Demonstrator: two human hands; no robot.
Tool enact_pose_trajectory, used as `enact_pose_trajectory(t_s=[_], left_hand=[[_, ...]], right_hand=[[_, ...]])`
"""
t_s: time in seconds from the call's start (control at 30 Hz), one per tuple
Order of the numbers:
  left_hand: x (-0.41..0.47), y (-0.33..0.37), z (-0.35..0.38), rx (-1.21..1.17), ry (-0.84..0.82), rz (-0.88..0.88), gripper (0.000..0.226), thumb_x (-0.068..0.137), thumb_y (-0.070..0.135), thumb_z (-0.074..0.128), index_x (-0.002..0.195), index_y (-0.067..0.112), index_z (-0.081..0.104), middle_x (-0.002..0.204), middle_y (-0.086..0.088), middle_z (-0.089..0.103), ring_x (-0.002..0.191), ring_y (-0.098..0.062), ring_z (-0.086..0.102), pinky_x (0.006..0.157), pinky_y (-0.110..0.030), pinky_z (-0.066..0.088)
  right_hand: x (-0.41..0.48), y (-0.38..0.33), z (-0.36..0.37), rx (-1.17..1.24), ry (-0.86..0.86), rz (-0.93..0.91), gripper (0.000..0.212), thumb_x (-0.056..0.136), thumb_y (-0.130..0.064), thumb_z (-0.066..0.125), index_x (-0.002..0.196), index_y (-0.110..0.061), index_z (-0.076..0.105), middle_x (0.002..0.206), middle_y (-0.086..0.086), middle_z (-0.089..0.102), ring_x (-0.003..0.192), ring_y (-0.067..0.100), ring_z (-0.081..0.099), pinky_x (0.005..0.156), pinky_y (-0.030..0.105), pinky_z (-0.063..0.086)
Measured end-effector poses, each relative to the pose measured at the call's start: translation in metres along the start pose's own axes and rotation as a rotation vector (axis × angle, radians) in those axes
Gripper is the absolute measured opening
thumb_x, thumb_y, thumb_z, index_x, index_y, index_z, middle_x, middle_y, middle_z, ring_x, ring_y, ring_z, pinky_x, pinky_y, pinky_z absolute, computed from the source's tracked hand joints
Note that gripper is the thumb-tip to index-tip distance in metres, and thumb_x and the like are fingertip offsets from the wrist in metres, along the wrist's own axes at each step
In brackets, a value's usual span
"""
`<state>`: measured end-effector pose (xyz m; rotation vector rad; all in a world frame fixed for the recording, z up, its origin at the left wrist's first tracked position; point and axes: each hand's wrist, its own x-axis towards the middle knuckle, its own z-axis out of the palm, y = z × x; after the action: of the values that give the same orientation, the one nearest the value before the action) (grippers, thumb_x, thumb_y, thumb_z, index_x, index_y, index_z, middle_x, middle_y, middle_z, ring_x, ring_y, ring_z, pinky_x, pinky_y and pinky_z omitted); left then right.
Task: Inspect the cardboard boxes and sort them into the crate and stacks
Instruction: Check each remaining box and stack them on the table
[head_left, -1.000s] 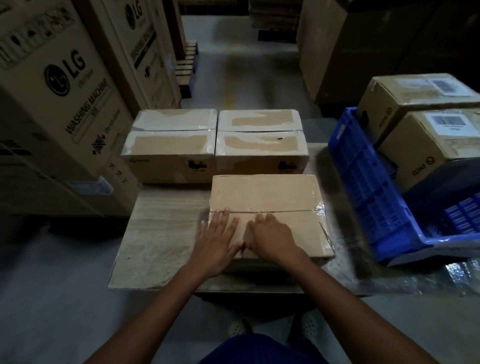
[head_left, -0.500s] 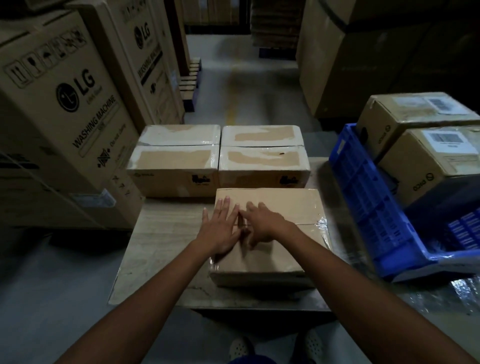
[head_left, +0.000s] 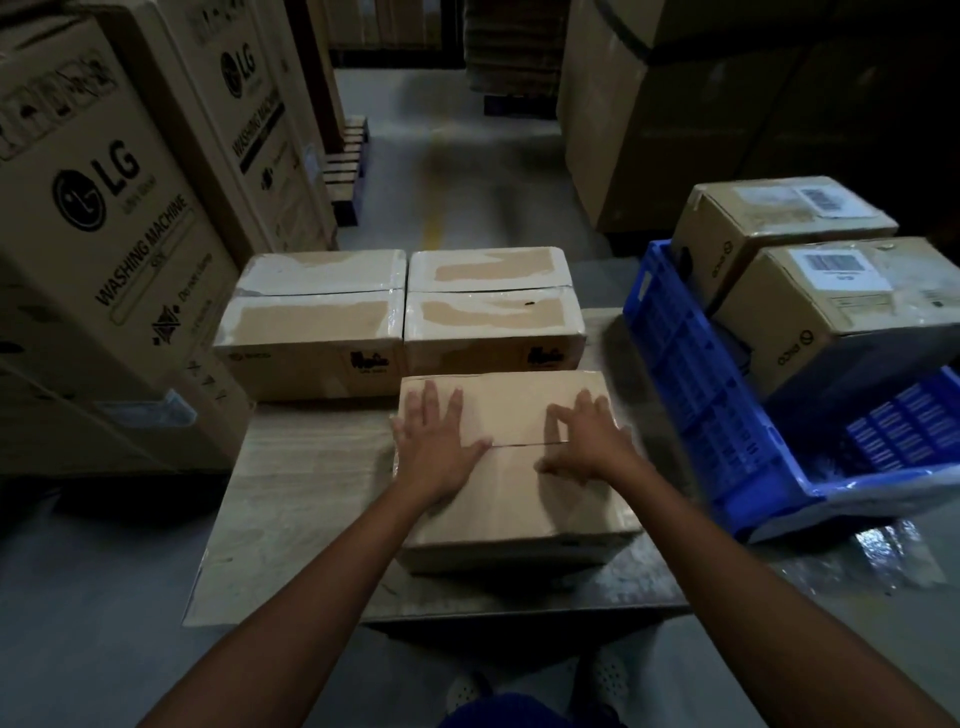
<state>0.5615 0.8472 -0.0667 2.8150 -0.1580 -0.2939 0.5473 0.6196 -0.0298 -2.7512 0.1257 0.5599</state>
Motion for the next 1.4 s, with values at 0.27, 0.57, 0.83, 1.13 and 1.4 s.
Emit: enact_pose_trajectory(t_s=[0.27,0.57,0.83,1.13,1.4], left_hand=[[0.018,-0.015,-0.04,-1.172,0.166,-0.483,0.071,0.092,0.032,0.067,0.152,0.015,0.033,0.148,-0.007,0.048,0.127,-0.028,0.052,0.108,-0.044,0.044],[0.016,-0.005,-0.083,-1.142,0.497,-0.464,0.047,0.097,0.048,0.056,0.129,0.013,0.055,0.115,-0.004,0.059,0.104,-0.023,0.056,0.086,-0.035,0.046],[-0.018,-0.024,-0.054,-0.965,0.556,-0.35,0.029,0.099,0.031,0.058,0.122,0.014,0.051,0.126,-0.011,0.052,0.109,-0.025,0.058,0.079,-0.033,0.051],[-0.067,-0.039,-0.032,-0.887,0.459,-0.228,0.042,0.1,0.031,0.056,0.138,0.019,0.041,0.137,-0.009,0.047,0.118,-0.019,0.054,0.08,-0.023,0.049],[-0.05,-0.038,-0.074,-0.192,0.468,0.243,0.053,0.097,0.042,0.05,0.141,0.013,0.049,0.155,-0.014,0.037,0.147,-0.029,0.027,0.117,-0.048,0.031]], right_hand=[[-0.012,0.002,0.003,0.701,0.384,0.29,0.051,0.092,-0.036,0.068,0.136,-0.016,0.05,0.131,0.01,0.06,0.115,0.029,0.06,0.095,0.05,0.053],[-0.02,-0.005,-0.029,0.884,0.604,0.344,0.057,0.095,-0.059,0.055,0.14,-0.024,0.047,0.134,0.005,0.048,0.111,0.025,0.057,0.091,0.046,0.051],[-0.035,-0.002,-0.011,0.884,0.57,0.403,0.053,0.093,-0.065,0.052,0.111,-0.015,0.051,0.105,0.006,0.061,0.092,0.023,0.063,0.086,0.051,0.056],[-0.064,0.008,0.018,0.935,0.553,0.383,0.041,0.096,-0.049,0.059,0.123,-0.018,0.053,0.121,0.007,0.059,0.104,0.022,0.059,0.088,0.045,0.053],[-0.064,-0.058,-0.012,0.26,0.741,-0.247,0.035,0.091,-0.03,0.07,0.122,-0.015,0.066,0.131,0.008,0.054,0.114,0.022,0.055,0.085,0.036,0.052]])
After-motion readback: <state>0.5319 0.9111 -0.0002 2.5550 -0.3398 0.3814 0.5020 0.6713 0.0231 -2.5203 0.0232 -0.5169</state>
